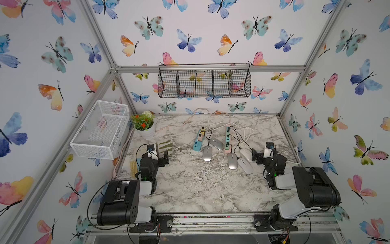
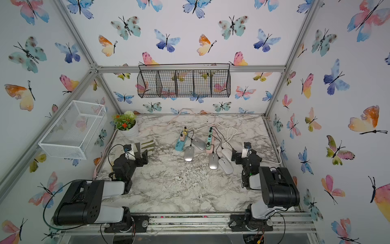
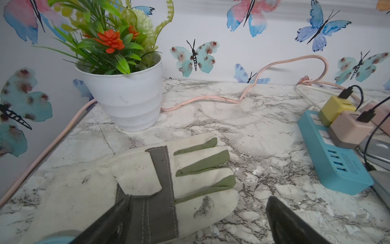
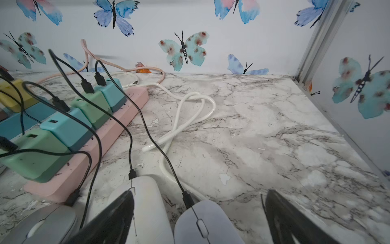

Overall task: Unplug the wireless mouse
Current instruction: Pick up the mouse from the center of the board.

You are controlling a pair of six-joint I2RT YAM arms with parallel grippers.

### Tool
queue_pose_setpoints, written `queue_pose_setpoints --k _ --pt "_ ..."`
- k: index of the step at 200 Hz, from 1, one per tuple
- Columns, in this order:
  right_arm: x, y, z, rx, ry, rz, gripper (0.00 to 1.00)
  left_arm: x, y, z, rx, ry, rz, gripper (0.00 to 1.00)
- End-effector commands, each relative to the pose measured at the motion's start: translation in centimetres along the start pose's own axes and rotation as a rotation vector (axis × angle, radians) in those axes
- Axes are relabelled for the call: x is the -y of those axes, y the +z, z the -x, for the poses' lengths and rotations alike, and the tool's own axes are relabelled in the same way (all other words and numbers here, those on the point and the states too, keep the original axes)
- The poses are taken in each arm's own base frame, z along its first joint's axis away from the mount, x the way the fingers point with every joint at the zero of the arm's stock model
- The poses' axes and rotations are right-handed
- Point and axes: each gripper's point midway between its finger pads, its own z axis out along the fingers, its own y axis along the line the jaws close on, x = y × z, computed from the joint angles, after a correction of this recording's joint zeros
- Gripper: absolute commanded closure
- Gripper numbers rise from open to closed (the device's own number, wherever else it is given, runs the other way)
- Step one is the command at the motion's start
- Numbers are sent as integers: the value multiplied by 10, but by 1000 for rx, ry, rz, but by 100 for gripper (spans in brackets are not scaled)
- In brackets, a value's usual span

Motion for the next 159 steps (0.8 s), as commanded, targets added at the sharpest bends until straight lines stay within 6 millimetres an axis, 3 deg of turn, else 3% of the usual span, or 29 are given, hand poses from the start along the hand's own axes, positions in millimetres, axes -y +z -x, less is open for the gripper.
queue_pose_setpoints --k 1,159 --pt "-3 4 8 30 -13 17 2 1 1 7 27 15 -9 2" --pt "0 4 9 29 -8 4 2 -3 -3 11 49 16 26 2"
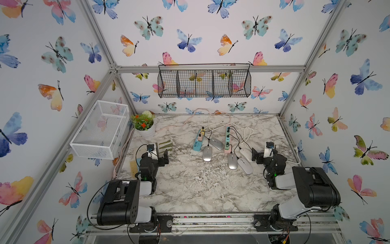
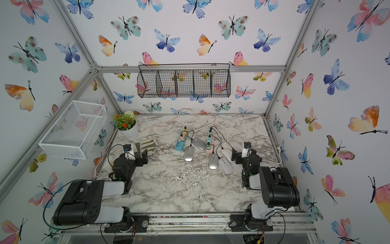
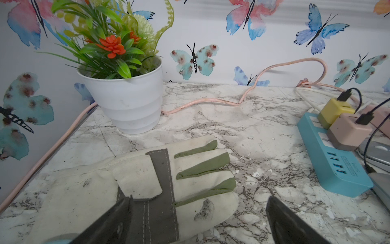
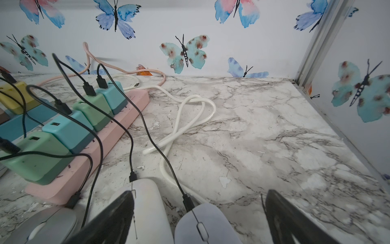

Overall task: Unplug the wireless mouse
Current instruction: Pick up the mouse from the center of the board.

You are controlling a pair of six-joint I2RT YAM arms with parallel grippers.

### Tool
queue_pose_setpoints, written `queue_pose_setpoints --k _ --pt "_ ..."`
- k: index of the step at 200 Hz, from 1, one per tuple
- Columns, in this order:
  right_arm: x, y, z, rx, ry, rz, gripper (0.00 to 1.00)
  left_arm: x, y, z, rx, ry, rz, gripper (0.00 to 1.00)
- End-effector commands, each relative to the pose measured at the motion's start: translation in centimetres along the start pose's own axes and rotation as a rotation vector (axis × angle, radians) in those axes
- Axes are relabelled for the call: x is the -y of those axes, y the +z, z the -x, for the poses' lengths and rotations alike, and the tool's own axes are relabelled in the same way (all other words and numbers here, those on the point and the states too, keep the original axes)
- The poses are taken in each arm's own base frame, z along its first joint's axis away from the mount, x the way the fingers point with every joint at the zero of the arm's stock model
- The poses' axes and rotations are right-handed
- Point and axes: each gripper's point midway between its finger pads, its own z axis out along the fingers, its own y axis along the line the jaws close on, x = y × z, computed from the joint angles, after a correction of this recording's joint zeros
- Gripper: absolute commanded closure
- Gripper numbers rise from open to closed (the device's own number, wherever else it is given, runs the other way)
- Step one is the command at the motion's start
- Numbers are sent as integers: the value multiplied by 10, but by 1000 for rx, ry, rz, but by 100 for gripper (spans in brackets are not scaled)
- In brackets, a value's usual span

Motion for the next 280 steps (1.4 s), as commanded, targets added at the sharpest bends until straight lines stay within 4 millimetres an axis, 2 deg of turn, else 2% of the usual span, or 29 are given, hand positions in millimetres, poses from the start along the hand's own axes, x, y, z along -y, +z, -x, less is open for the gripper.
queue_pose_setpoints --k 1,44,93,123,135,160,185,197,217,242,261,280 --pt "0 4 7 20 -6 3 2 -2 -3 9 41 14 25 2" --pt "4 0 30 16 -3 -19 2 5 -29 40 110 57 127 2" --pt "14 -38 85 168 75 -93 2 13 -45 77 131 -112 142 2" --pt "18 -59 115 262 176 -110 2 19 -46 100 89 -267 119 2" --pt "19 -62 124 256 216 -110 2 21 -43 97 8 -298 126 2" --pt "27 -69 134 228 351 -149 2 40 -40 95 -95 -324 41 2" --pt "45 -68 128 134 519 -265 2 57 -39 89 -192 -384 -12 2" --pt "32 -58 131 98 471 -186 1 72 -39 86 -229 -370 -47 2" --pt "3 -44 130 37 450 -18 3 113 -43 77 -279 -282 -104 2" --pt "-33 -35 125 -52 426 186 5 163 -50 56 -357 -173 -178 2" --pt "-43 -32 112 -137 447 232 6 188 -56 40 -410 -154 -229 2" --pt "-48 -35 96 -219 437 242 10 199 -60 30 -450 -174 -270 2"
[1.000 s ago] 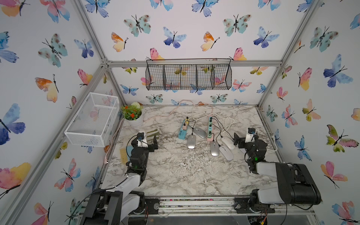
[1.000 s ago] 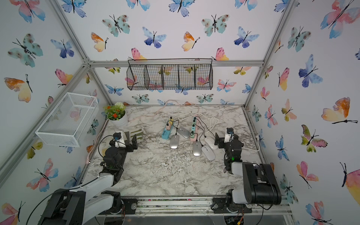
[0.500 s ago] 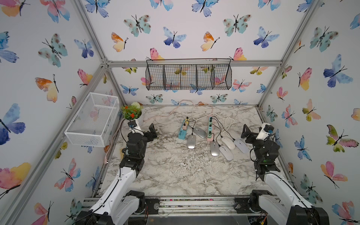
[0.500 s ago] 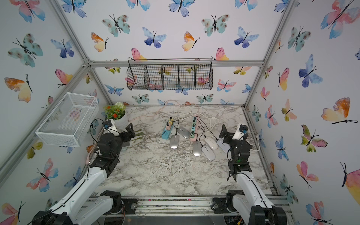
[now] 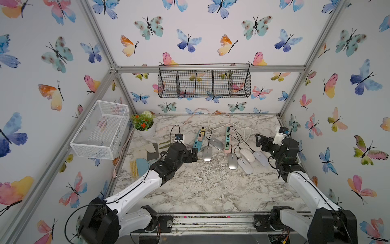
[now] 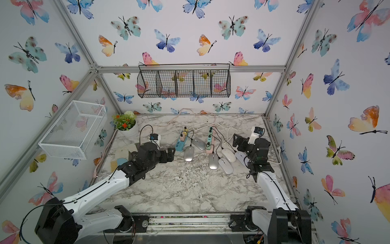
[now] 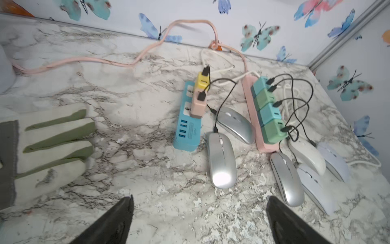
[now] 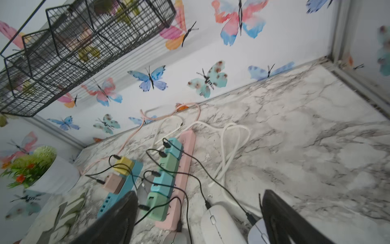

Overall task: Unplug the wireless mouse
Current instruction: Pick up the mouse from the center of the board.

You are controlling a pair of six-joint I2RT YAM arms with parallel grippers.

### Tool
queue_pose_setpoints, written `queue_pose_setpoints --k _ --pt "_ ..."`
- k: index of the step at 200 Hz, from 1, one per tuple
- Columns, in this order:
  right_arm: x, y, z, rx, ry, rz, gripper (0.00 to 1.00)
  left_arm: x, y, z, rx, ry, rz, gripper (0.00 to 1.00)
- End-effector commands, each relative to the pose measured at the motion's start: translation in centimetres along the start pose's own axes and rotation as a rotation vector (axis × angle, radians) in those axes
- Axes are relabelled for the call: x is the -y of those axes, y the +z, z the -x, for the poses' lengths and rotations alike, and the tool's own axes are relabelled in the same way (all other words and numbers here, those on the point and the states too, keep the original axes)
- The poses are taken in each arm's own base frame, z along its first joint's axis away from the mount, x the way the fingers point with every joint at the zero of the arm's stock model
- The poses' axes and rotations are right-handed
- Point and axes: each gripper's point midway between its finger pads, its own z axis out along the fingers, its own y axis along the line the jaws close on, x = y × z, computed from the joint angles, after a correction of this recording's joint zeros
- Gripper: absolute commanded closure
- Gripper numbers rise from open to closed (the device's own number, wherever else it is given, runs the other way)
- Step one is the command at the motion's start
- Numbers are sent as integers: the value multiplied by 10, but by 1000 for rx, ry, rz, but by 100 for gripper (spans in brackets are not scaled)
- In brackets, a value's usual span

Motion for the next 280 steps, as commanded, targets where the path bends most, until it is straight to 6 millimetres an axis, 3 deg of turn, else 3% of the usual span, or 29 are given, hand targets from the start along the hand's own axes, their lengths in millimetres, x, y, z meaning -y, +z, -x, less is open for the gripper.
queue_pose_setpoints --k 1,42,67,136,157,176,215,245,280 --pt "-16 -3 -23 -140 2 76 10 2 2 -13 -53 -27 1 2" --pt "-9 -14 -59 -304 -32 13 12 1 4 -31 -99 -48 -16 2" --pt "-20 -17 -77 -365 -59 -8 14 -5 10 -42 -135 -40 13 2" --pt "-119 -1 -149 -511 -157 39 17 -4 17 -41 -124 -149 -90 2" --pt "-133 8 -164 -557 -130 38 19 0 27 -43 -143 -138 -90 2" --pt "-134 14 -166 -588 -114 14 19 10 42 -49 -190 -104 -77 1" --pt "-134 17 -142 -582 -88 20 19 32 77 -64 -313 12 22 5" --pt "-122 14 -127 -571 -5 68 20 44 99 -71 -369 49 43 6" --pt "-103 6 -121 -561 -21 21 20 44 124 -75 -410 97 106 11"
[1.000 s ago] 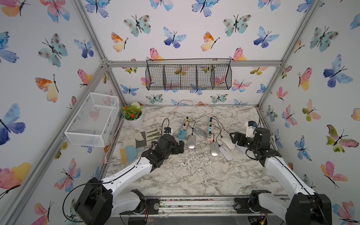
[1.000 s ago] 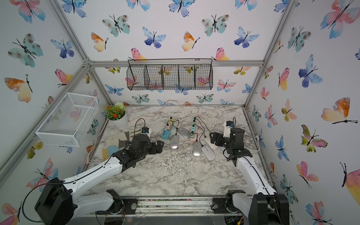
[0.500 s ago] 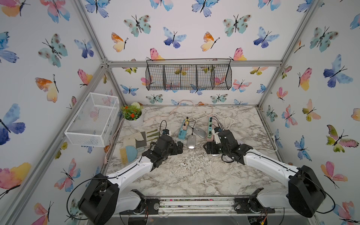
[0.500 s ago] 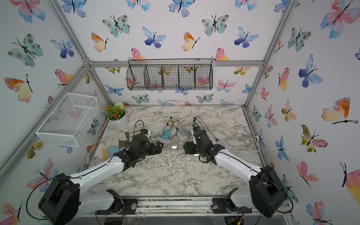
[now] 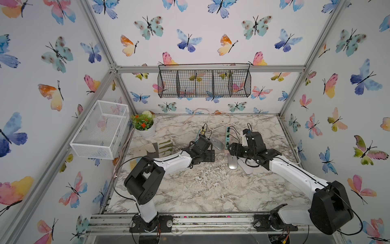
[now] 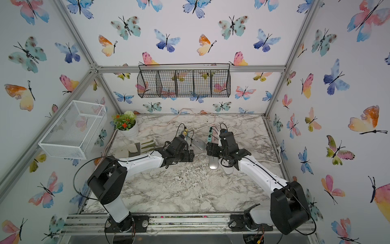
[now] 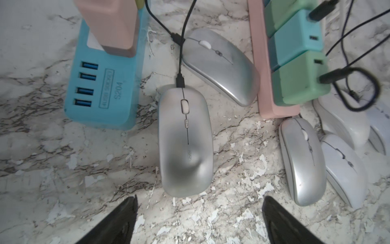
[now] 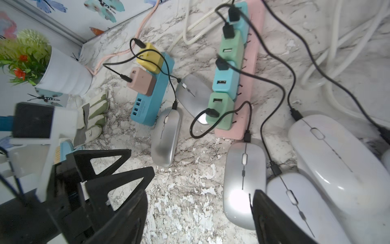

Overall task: Unplug the wireless mouse
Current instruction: Pick up the mouse from the center of the board.

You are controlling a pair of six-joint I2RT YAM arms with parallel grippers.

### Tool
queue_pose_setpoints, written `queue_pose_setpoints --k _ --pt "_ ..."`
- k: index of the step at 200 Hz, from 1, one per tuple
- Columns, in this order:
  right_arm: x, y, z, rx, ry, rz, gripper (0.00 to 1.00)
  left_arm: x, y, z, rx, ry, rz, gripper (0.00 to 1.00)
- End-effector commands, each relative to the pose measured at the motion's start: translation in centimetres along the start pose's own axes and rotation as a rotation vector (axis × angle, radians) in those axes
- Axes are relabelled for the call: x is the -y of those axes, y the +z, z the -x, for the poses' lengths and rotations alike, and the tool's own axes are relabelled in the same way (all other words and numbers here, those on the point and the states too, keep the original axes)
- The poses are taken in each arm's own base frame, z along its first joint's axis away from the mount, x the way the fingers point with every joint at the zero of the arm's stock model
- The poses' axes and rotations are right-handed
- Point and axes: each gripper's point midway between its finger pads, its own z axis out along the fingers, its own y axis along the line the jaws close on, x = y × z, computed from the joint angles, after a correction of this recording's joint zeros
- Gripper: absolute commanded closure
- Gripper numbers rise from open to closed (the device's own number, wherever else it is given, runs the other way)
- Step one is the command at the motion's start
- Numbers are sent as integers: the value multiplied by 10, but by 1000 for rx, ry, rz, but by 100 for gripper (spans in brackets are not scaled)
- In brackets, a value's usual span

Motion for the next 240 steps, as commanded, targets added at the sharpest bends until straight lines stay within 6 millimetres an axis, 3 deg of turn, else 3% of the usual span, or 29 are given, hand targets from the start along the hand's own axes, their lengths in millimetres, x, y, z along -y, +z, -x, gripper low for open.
queue_pose_setpoints --k 1,56,60,106,164,204,240 --pt "6 -7 -13 -42 -8 -9 20 -11 12 -3 -50 48 96 11" --pt "21 -19 -21 -42 -40 -61 21 -12 37 7 -86 109 174 14" --pt "22 -20 -22 -43 -42 -62 21 -14 46 1 -107 117 185 14" --pt "25 -25 -25 -42 -60 -74 21 -13 66 4 -131 140 208 18" --pt "24 -28 -25 -40 -76 -70 21 -17 82 -6 -169 151 217 25" --pt "25 -34 -23 -12 -80 -71 21 -15 81 -9 -177 149 199 44" --pt "21 -37 -18 28 -79 -50 22 -2 63 6 -129 150 146 63"
